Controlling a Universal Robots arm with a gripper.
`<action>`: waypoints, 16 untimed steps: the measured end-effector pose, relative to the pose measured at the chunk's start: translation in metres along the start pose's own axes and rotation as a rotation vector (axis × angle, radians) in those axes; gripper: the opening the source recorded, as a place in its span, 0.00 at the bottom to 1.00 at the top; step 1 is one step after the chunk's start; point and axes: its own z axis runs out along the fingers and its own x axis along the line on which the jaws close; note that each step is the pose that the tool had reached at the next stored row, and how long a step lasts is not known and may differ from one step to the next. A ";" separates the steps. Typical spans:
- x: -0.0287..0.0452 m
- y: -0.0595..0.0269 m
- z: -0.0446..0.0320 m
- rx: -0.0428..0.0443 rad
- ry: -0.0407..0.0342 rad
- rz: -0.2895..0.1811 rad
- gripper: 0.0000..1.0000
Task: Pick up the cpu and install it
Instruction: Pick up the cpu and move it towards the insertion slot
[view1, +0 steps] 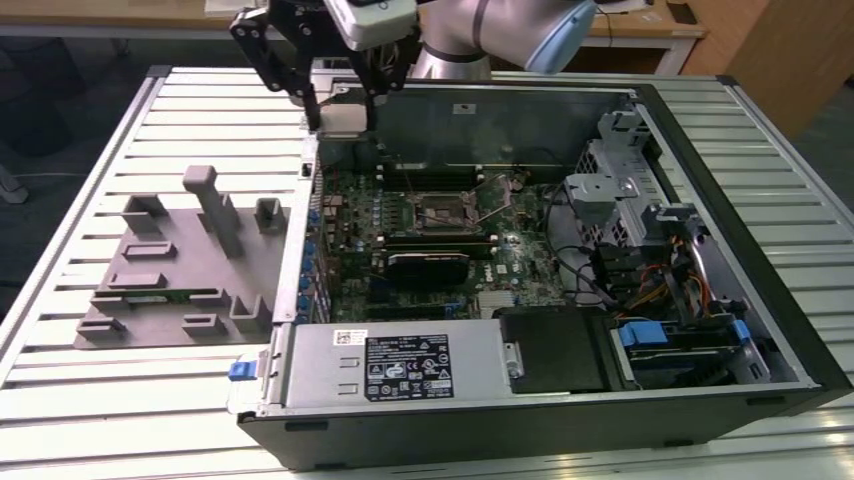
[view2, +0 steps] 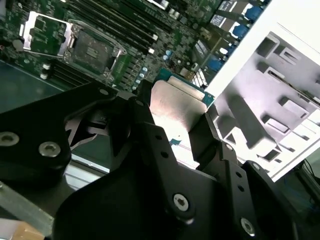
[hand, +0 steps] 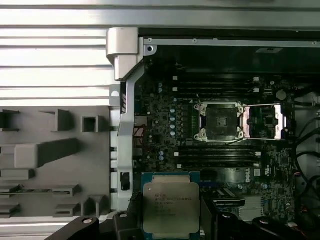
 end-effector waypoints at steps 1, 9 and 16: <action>-0.0028 0.0001 0.0001 0.0000 0.0000 0.000 0.55; -0.0261 0.0007 0.0008 0.0000 0.0000 0.000 0.55; -0.0443 0.0012 0.0014 -0.0001 0.0000 0.000 0.55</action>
